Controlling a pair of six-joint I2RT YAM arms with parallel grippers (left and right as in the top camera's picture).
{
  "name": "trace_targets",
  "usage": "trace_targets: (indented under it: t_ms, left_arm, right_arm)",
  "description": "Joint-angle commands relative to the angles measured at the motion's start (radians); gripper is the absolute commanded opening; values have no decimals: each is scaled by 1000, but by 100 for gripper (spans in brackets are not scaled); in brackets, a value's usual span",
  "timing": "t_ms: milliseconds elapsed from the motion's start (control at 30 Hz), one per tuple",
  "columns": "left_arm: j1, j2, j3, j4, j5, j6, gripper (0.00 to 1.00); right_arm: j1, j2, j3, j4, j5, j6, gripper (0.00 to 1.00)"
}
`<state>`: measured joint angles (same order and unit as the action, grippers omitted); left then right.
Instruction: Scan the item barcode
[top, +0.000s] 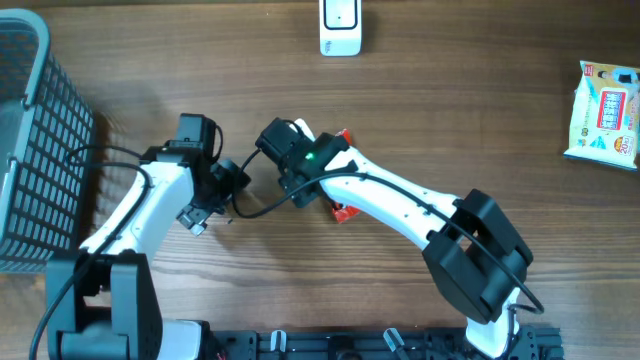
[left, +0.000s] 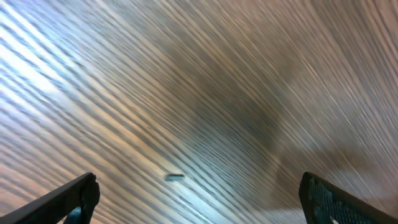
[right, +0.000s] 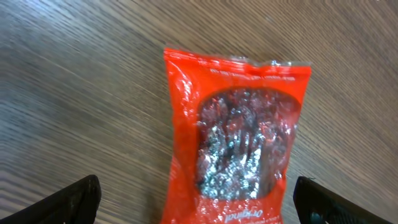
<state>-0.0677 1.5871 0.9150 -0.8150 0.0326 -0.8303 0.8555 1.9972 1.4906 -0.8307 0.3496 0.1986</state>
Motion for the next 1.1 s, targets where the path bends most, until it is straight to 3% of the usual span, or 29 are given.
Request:
trace_targets:
  t_ms: [0, 467, 533, 667, 867, 1067]
  left_arm:
    - [56, 10, -8, -21, -23, -20, 100]
    - [79, 10, -8, -38, -23, -20, 100]
    - [79, 10, -8, -30, -23, -19, 100]
    - [79, 10, -8, -27, -23, -19, 100]
    - [79, 10, -8, -27, -23, -19, 100]
    - [79, 10, -8, -27, -23, -19, 100]
  right_arm:
    - [5, -1, -55, 42, 54, -13, 100]
    - [-17, 8, -237, 245, 161, -16, 100]
    - [-27, 8, -253, 259, 168, -16, 95]
    - [-55, 8, -255, 264, 179, -16, 72]
    - [-76, 8, -255, 265, 177, -14, 27]
    - [-76, 7, -222, 222, 174, 13, 5]
